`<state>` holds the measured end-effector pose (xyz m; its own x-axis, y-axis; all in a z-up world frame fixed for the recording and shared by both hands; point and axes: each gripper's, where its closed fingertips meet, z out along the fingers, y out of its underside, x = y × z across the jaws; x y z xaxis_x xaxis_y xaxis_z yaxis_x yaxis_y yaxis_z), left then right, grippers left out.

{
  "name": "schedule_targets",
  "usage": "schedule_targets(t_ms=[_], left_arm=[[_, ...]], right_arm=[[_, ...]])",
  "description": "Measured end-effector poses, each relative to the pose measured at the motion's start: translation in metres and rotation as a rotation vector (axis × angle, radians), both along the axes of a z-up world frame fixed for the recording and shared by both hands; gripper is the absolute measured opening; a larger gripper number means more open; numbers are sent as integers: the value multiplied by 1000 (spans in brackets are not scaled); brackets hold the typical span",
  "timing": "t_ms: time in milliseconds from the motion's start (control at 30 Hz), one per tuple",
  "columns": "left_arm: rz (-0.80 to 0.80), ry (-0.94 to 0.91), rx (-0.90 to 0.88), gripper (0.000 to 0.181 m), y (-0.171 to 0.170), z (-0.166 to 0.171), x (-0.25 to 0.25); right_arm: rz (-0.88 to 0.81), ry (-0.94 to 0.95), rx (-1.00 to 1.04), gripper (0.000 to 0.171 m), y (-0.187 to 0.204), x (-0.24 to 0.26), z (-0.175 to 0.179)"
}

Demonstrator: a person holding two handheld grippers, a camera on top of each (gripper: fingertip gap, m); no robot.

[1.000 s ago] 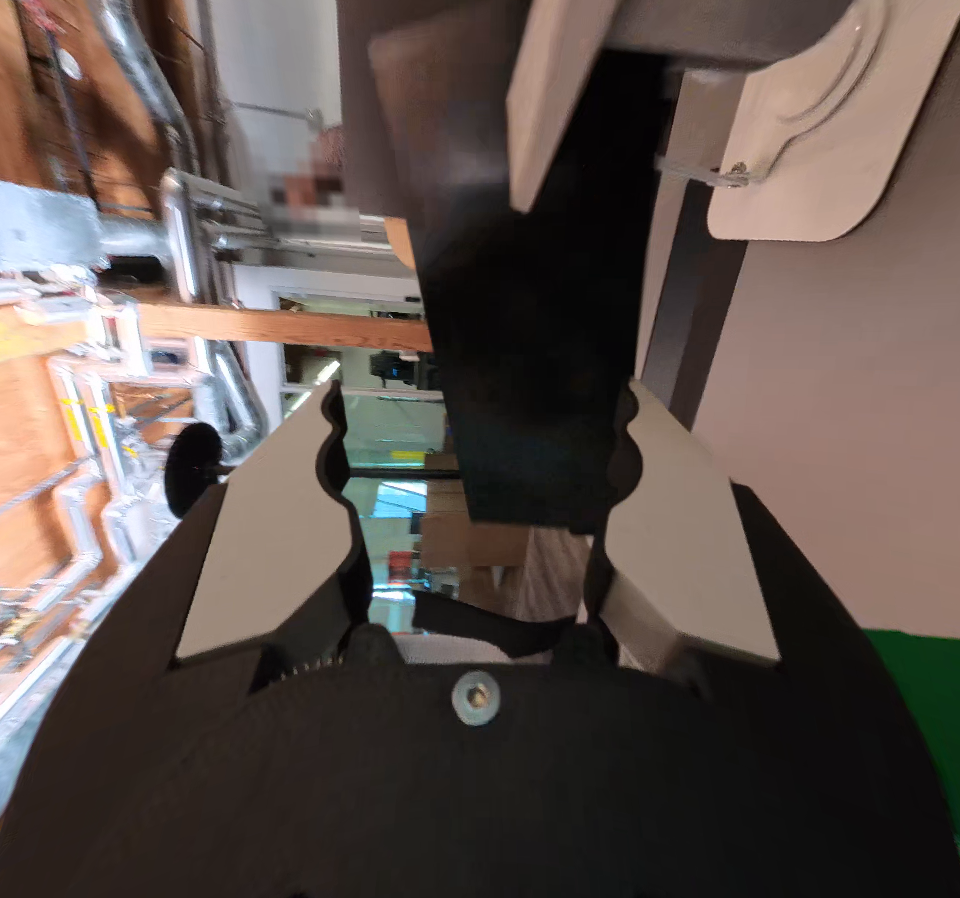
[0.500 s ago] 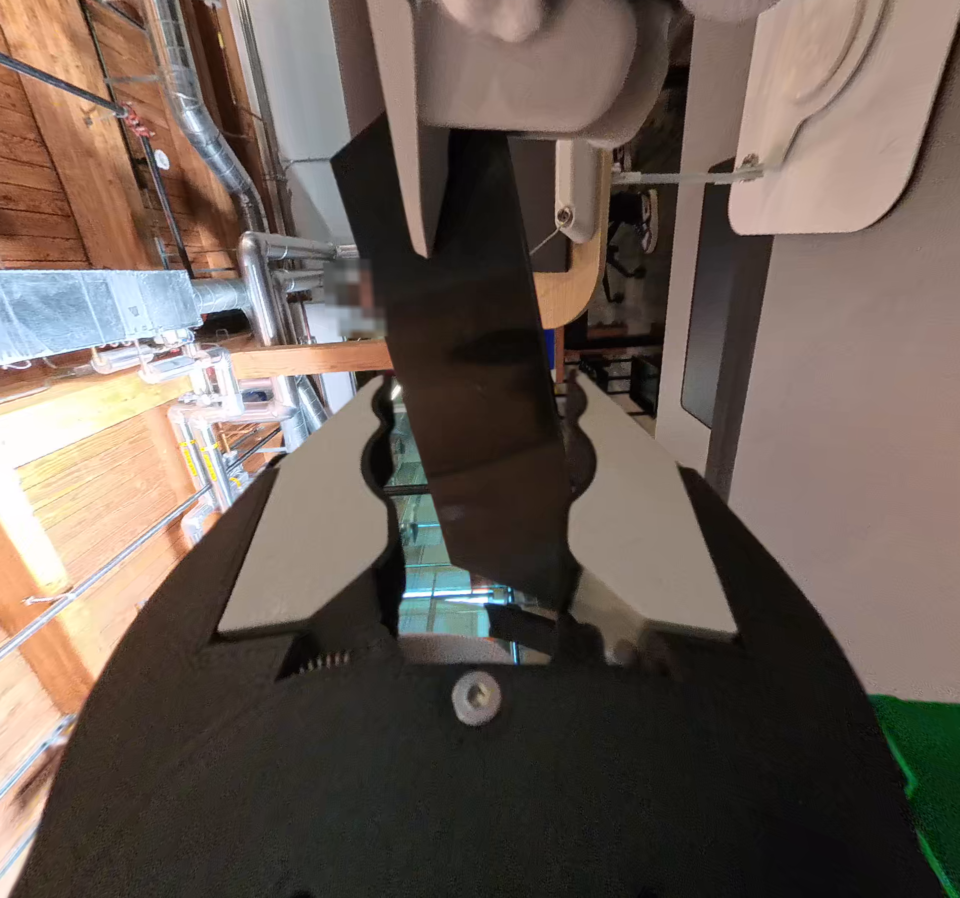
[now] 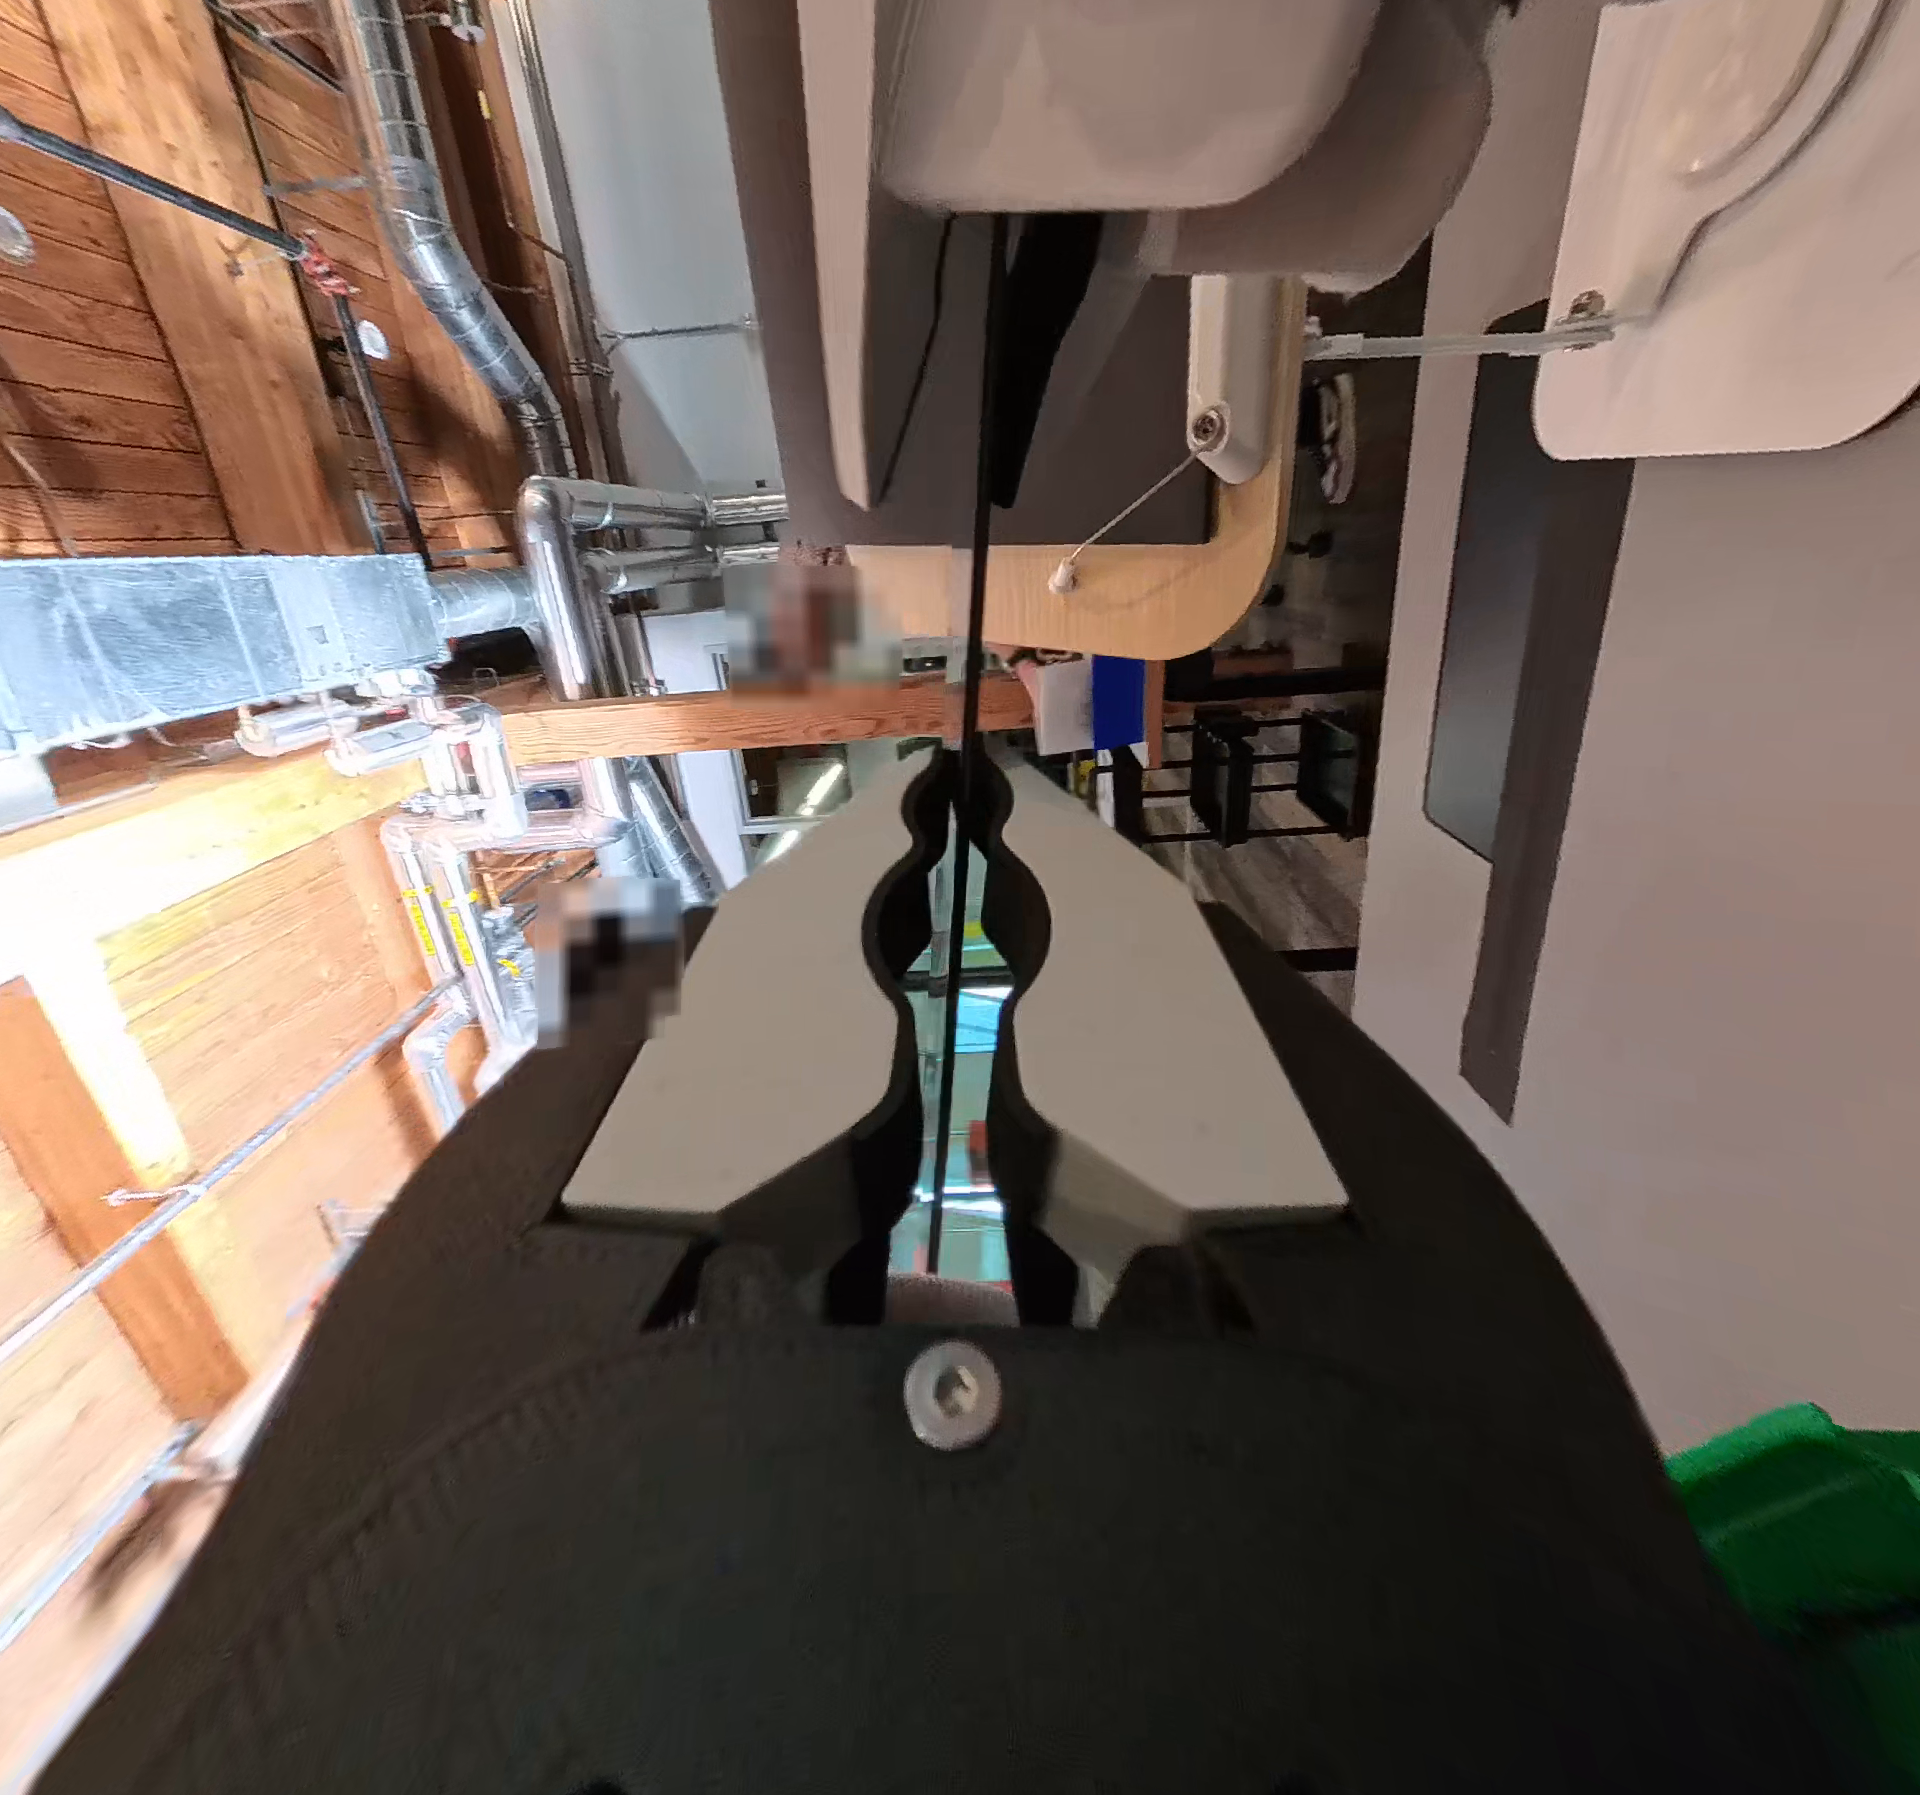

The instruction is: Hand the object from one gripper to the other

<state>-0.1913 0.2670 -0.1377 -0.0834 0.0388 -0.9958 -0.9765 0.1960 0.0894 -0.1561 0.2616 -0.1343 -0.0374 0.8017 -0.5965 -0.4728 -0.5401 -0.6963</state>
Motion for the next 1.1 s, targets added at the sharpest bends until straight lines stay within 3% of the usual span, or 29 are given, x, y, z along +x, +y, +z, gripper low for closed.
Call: schedule_targets(t_ms=[100, 233, 433, 633, 767, 867, 967, 1100], left_arm=[[8, -113, -82, 0, -2, 4, -6], [11, -299, -210, 0, -2, 14, -18], [-106, -631, -522, 0, -17, 23, -9], [-301, -817, -861, 0, -45, 17, 20], [-369, -881, -1066, 0, -60, 7, 34], [-378, -928, -1121, 0, -59, 4, 37], [-400, -1005, -1192, 1, -58, 5, 37], [-292, -1045, -1003, 28, -30, 6, 24]], right_arm=[[-28, 21, 61, 51, -1, 6, 9], [-25, 120, 111, 61, -1, 23, 25], [-44, 117, 148, 63, 8, 31, 20], [25, 18, 248, 62, -10, 11, 10], [63, 23, 295, 52, -23, 4, 13], [107, 51, 376, 16, -40, 5, 19], [102, 24, 397, 9, -41, 6, 21], [21, -28, 375, 0, -32, 5, 21]])
